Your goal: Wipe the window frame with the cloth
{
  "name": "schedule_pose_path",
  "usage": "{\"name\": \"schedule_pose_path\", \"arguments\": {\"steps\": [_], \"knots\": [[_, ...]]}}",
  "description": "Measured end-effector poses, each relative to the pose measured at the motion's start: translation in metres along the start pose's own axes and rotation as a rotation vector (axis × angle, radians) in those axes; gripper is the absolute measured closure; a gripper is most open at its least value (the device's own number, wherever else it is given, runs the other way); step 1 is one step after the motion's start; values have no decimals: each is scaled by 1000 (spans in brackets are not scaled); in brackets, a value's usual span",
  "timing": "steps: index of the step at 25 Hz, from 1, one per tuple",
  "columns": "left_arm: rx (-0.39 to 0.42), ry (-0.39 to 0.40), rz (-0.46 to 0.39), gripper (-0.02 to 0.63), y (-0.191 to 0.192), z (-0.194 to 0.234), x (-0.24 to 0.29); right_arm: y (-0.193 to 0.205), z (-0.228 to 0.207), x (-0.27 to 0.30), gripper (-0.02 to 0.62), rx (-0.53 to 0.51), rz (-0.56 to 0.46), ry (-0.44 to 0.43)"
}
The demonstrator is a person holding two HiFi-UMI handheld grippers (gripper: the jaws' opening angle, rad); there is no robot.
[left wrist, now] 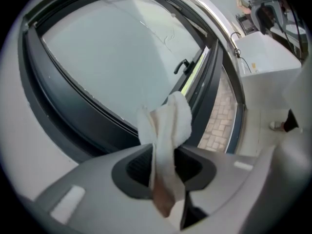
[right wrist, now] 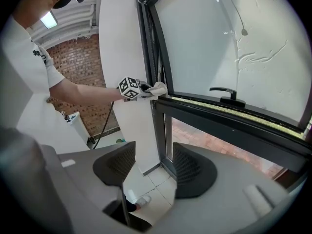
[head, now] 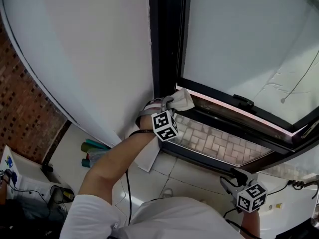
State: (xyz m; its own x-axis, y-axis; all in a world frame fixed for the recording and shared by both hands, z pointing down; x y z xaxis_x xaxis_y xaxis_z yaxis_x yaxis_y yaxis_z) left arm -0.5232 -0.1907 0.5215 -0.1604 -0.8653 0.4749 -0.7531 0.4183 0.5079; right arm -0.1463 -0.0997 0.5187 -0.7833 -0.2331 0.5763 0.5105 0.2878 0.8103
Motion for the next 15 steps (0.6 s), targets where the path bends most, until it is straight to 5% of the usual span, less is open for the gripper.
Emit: {"name": "schedule_pose_path", "arguments": {"steps": [15], "knots": [[219,-195,65,474,-65,100,-68,24,-59,-49,353,0,-39,-32]]}}
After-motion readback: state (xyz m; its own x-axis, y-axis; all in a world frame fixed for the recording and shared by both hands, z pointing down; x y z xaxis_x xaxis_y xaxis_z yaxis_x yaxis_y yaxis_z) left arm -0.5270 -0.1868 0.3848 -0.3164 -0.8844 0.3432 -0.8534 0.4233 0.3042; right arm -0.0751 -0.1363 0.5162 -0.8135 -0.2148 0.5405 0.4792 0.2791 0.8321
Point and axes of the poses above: the fingertips, and each gripper's own axes: x forward along the fingers, z to its left, y out of its underside, the point moved 6 cm from there along -x, backward along the fingers, and after that the axes turned 1 degree about -x, right-handed, at the moved point
